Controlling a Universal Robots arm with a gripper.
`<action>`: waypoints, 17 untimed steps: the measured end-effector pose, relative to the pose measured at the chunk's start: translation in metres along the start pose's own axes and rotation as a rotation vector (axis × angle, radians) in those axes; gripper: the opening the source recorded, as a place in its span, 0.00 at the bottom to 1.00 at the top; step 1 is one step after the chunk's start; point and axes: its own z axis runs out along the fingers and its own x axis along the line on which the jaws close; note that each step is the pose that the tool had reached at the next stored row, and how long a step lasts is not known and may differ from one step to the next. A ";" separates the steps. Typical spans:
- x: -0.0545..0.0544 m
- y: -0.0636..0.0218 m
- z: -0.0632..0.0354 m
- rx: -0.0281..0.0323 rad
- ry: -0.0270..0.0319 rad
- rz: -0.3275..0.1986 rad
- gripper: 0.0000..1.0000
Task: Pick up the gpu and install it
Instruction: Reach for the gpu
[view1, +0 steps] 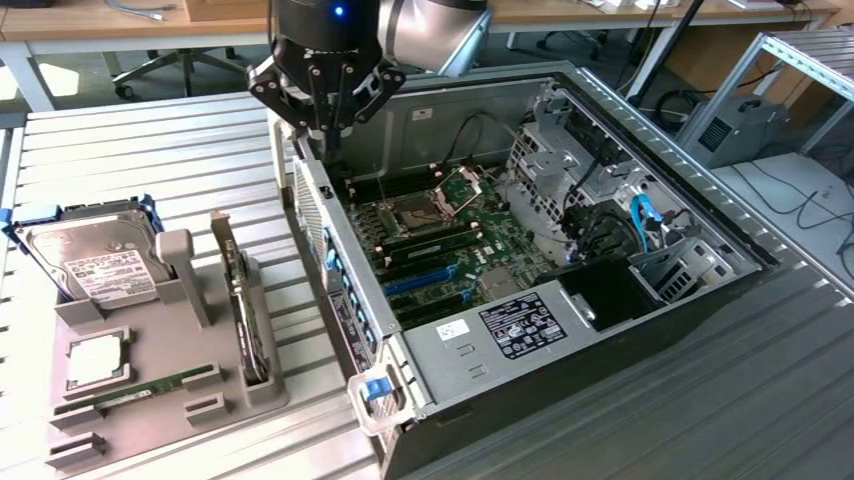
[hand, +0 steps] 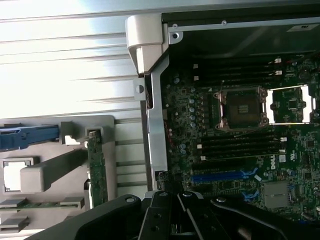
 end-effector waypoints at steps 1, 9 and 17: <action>0.000 0.0000 0.0000 0.0000 0.0000 0.000 0.11; 0.004 -0.0003 -0.0001 0.0005 0.0000 0.000 0.11; 0.007 -0.0005 -0.0002 0.0012 -0.0001 0.000 0.11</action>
